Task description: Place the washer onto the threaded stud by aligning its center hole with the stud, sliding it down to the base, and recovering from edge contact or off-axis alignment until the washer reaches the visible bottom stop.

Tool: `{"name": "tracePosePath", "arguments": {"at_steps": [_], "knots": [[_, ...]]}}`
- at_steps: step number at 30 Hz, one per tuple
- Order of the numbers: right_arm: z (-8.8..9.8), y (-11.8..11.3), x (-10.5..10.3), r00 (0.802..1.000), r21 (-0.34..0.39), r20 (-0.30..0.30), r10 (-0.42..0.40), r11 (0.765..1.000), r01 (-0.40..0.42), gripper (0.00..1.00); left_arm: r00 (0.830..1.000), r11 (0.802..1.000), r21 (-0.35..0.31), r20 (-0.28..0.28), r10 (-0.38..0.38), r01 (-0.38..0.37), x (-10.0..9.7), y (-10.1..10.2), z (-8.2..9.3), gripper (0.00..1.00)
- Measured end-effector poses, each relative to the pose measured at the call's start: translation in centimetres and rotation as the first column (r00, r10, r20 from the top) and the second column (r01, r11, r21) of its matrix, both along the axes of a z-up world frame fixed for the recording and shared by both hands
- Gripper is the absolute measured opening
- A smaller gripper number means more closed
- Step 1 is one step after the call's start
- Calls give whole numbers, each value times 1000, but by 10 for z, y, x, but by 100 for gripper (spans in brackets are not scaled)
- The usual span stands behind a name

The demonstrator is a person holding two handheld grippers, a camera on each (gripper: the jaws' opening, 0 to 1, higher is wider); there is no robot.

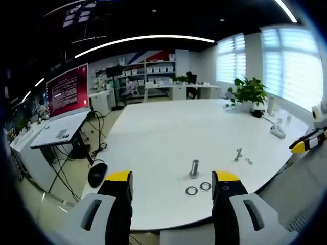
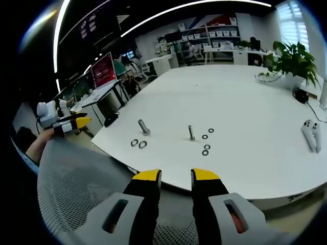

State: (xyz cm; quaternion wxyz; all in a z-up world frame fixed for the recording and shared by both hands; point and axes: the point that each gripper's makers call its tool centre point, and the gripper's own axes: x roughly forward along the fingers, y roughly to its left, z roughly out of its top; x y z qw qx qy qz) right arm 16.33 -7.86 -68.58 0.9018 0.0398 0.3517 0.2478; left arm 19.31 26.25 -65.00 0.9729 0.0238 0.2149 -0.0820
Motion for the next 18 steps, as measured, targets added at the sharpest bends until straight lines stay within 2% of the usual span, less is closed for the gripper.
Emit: {"name": "tracePosePath", "arguments": {"at_steps": [18], "knots": [[0, 0, 1, 1000, 6, -1, -2, 1000, 2, 26, 1000, 1000, -1, -12, -8, 8, -1, -2, -2, 61]]}}
